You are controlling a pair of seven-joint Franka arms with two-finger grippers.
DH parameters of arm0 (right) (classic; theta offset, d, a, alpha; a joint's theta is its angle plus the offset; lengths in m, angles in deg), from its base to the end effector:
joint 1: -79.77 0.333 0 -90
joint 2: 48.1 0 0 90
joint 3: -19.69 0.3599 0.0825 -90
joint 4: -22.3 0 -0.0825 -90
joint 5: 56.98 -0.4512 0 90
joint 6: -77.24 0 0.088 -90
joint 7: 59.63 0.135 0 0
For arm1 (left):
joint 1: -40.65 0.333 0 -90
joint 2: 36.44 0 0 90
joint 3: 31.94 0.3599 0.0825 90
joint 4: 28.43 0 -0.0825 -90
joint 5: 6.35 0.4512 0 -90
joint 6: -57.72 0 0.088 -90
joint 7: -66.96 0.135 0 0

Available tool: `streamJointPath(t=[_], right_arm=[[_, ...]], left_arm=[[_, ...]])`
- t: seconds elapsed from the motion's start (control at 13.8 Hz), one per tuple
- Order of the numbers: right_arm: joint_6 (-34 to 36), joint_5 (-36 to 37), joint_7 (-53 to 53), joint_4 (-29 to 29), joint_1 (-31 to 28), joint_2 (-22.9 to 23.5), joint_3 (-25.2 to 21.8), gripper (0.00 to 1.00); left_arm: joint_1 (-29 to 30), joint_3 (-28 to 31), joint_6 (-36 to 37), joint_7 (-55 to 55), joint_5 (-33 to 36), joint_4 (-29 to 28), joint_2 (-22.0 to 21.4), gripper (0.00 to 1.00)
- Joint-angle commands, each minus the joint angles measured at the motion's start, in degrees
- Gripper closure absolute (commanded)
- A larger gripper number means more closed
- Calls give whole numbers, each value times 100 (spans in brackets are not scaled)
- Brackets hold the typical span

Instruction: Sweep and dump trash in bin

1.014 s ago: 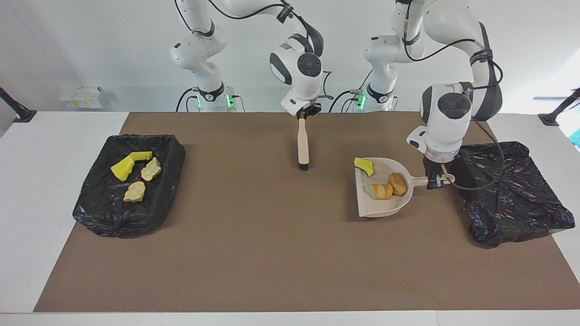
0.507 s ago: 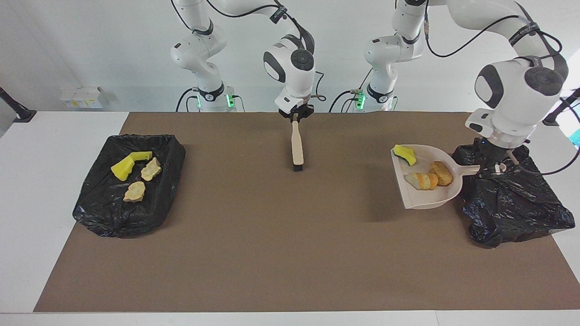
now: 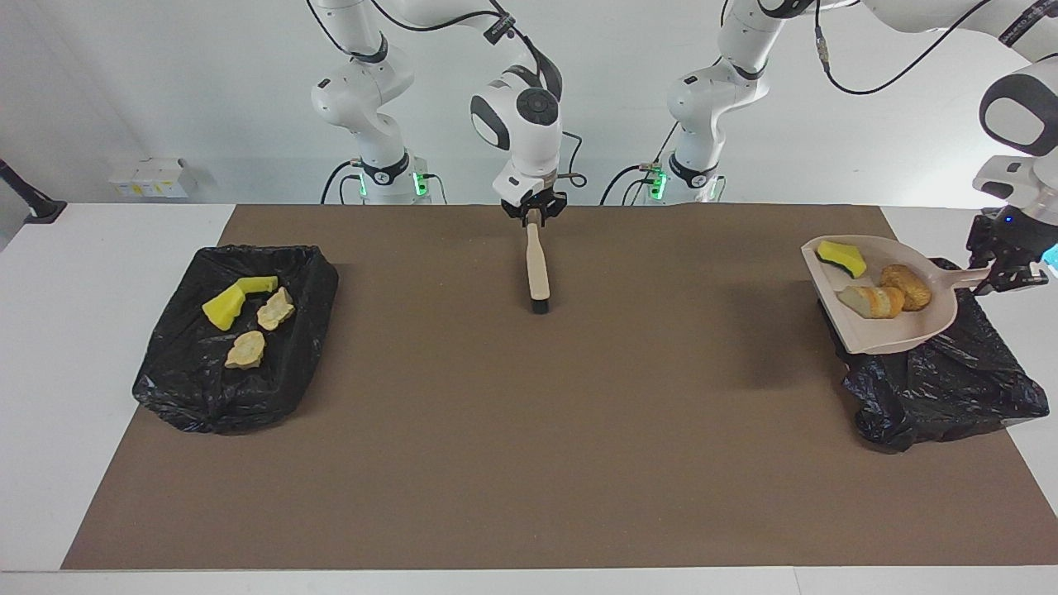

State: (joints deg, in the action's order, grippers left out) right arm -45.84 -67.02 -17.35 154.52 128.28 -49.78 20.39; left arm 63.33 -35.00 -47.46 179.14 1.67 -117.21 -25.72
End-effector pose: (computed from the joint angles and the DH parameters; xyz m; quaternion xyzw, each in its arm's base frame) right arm 0.3434 0.4153 0.3201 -0.9954 -0.0077 0.0953 0.0024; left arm 0.6606 0.2544 0.5536 -0.6785 0.7301 0.0376 0.0712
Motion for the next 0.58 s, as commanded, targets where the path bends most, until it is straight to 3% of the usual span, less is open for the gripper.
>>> streamJointPath(t=[0.0, 0.36, 0.51], right_arm=[[704, 64, 18, -554, -122, -77, -26, 0], [2373, 134, -815, -2030, -657, -69, -61, 0], [2613, 134, -1237, -2322, -939, -77, -61, 0]], left_arm=[[333, -63, 25, 278, 215, 413, 211, 100], [439, 104, -835, 85, 1181, 537, 334, 100], [431, 121, -1274, -229, 1945, 380, 291, 100]])
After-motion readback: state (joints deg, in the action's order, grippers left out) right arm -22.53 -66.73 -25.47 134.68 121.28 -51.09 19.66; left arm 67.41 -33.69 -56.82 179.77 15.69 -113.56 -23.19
